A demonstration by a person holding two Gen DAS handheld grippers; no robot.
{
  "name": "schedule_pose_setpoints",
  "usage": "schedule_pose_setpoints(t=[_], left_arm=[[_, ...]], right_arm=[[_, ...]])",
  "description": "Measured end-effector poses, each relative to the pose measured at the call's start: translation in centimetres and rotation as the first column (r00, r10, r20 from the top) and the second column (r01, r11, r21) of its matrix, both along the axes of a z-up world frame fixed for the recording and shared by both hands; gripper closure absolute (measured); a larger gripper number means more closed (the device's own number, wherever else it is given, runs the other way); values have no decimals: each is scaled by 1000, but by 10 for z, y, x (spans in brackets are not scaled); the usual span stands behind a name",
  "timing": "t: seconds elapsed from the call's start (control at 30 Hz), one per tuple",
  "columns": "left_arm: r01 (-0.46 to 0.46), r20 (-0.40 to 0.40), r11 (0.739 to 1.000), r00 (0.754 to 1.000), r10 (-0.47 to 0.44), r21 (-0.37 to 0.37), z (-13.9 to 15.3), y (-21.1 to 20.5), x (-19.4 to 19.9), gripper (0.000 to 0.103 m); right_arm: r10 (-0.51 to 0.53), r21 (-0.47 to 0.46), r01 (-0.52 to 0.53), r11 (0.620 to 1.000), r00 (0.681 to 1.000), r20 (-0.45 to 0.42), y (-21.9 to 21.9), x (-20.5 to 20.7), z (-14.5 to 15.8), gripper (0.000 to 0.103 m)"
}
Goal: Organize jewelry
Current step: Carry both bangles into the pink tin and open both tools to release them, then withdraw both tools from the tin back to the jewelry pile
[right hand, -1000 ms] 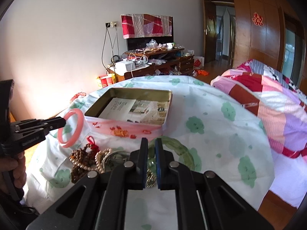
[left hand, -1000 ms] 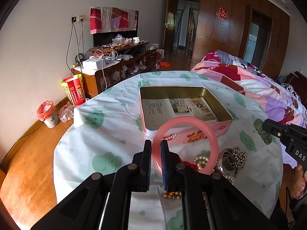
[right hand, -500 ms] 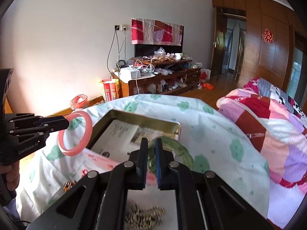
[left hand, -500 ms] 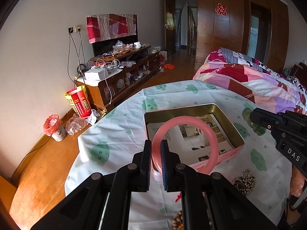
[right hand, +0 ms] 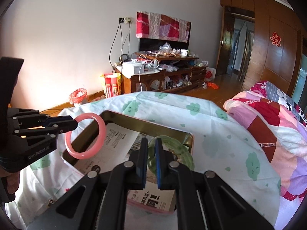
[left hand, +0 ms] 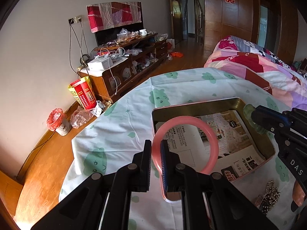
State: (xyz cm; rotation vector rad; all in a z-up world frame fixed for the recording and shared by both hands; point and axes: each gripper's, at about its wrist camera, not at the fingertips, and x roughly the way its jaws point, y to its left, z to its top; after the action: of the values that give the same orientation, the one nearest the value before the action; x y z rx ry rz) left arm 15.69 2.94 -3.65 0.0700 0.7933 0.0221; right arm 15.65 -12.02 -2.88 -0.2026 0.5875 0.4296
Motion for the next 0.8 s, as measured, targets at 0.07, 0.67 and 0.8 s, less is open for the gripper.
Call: schedule_pose_setpoints(t=[0.07,0.67,0.8], left_arm=[[-2,-6,1000,1000,2,5,-3,-1,4,94],[-6,39,1000,999,5,26,0,-3,-22,35],[-33,22,999,999,33,-6,-2,6,-44,35]], right_arm=[[4,-4,-4,1000,1000,-4,2,4,-4,94],[-87,43,89,995,994,-61,-24,-4,-17,63],[-139,41,143,989,987,-82,-42,-25,-21,63]])
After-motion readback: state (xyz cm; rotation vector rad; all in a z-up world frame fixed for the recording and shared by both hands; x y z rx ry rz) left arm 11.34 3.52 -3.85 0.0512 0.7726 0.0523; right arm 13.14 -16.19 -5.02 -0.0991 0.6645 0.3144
